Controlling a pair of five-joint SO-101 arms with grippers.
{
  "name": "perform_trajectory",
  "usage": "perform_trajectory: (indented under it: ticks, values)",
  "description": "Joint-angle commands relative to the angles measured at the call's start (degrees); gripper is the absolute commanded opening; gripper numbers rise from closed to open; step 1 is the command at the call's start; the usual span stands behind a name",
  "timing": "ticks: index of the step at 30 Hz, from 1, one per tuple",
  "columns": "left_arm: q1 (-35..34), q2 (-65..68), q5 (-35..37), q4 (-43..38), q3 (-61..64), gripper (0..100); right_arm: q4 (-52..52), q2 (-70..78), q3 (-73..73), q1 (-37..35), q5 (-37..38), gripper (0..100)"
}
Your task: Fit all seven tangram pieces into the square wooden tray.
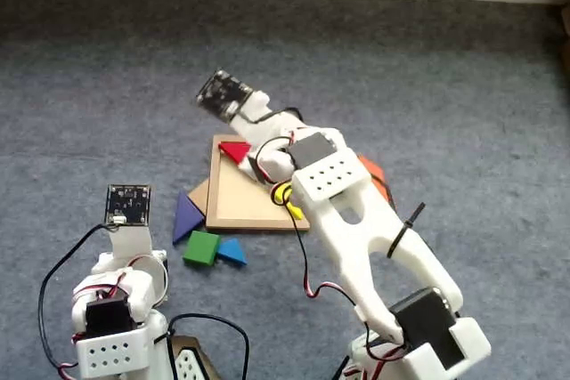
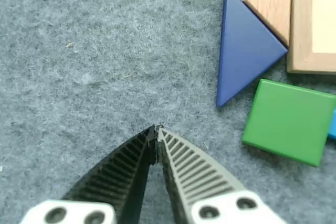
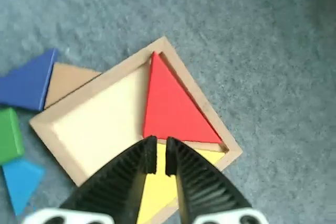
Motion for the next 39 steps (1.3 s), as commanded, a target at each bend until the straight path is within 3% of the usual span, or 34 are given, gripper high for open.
perform_trajectory:
  ticks: [1,7,18,30,39]
  values:
    - [-0.75,-1.71,-0.09,0.26,1.19,3,-6.46,-0.84,0.66,0.75,-11.96,2.6]
    - [-0.75,-1.71,-0.09,0.26,1.19,3,-18.15,10.15,1.54,0.75,-21.54,2.6]
    - [-0.75,-1.71,-0.09,0.26,1.19,3,-18.95,23.34,1.80,5.49,-21.98,2.6]
    - [-0.75,-1.71,-0.09,0.26,1.19,3,3.56,-6.46,4.88,11.12,-21.98,2.6]
    - [-0.75,-1.71,-0.09,0.26,1.19,3,5.85,-28.97,26.68,17.80,-21.98,2.6]
